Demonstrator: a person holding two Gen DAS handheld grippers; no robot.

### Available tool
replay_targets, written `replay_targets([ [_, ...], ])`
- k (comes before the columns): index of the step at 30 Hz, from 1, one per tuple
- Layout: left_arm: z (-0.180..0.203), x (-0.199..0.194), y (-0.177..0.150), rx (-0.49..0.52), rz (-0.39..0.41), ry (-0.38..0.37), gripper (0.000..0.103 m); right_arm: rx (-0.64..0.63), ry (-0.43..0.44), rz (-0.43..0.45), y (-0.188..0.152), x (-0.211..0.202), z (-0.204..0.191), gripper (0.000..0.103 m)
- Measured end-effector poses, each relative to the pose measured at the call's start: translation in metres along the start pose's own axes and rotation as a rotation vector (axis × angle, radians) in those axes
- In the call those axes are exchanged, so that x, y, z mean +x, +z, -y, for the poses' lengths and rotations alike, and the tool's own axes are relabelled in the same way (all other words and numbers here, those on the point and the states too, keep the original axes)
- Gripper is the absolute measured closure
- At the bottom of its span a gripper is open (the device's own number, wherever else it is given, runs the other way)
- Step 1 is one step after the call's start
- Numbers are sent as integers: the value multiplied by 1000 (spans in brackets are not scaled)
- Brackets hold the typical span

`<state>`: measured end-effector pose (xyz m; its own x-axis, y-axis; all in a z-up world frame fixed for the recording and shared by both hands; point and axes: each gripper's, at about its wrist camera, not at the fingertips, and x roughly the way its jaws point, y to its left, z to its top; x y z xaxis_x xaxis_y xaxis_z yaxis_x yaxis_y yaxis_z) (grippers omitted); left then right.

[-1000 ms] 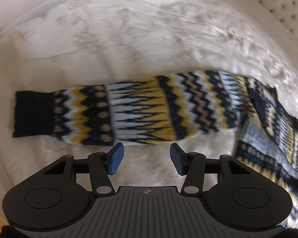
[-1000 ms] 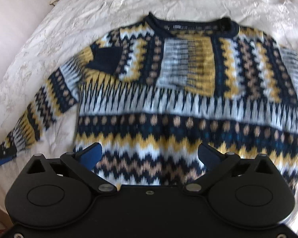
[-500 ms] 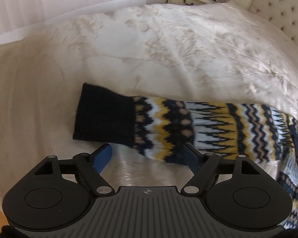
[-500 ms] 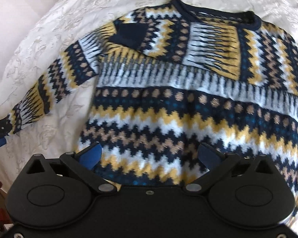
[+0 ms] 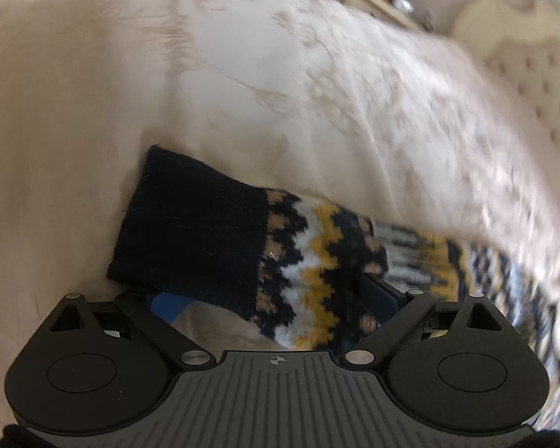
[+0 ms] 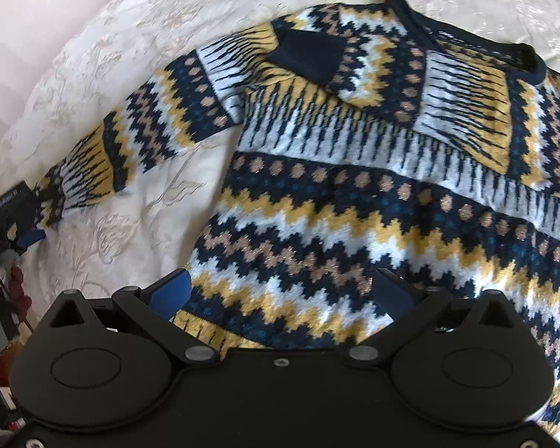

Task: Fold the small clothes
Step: 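Move the left tool to the other sleeve's navy cuff and close on it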

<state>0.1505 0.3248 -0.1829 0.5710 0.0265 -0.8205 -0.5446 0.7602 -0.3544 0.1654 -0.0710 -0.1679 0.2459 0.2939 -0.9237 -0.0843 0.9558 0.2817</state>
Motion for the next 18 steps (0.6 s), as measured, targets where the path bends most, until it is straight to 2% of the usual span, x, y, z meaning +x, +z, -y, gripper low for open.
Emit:
replay_targets([
  [1,-3,-1,0,-26,4,-6,10,-4,-2,-6,0,1,-1,0],
  [3,-4,-1,2,-31,-5,15,24,-10,-5,-12,1,2,-3,0],
  [5,-2,-3,4,-18,-18,53,57,-13,-8,-16,2,3,-4,0],
  [6,-1,-5,6,-18,-18,56,65,-15,-8,-17,3,3,-4,0],
  [7,-2,-8,7,-28,-12,48,83,-17,-9,-18,3,3,-4,0],
  [8,-2,-11,8,-36,-4,41,89,-20,-10,-17,4,3,-5,0],
  [9,-1,-14,10,-35,6,34,91,-22,-10,-16,4,2,-4,0],
  [10,1,-18,11,-24,19,27,96,-23,-11,-13,5,2,-4,0],
  [13,17,-30,17,38,61,30,97,-17,-9,-6,5,-1,-2,0],
  [18,52,-59,27,143,162,-32,98,7,-1,20,3,-9,7,0],
])
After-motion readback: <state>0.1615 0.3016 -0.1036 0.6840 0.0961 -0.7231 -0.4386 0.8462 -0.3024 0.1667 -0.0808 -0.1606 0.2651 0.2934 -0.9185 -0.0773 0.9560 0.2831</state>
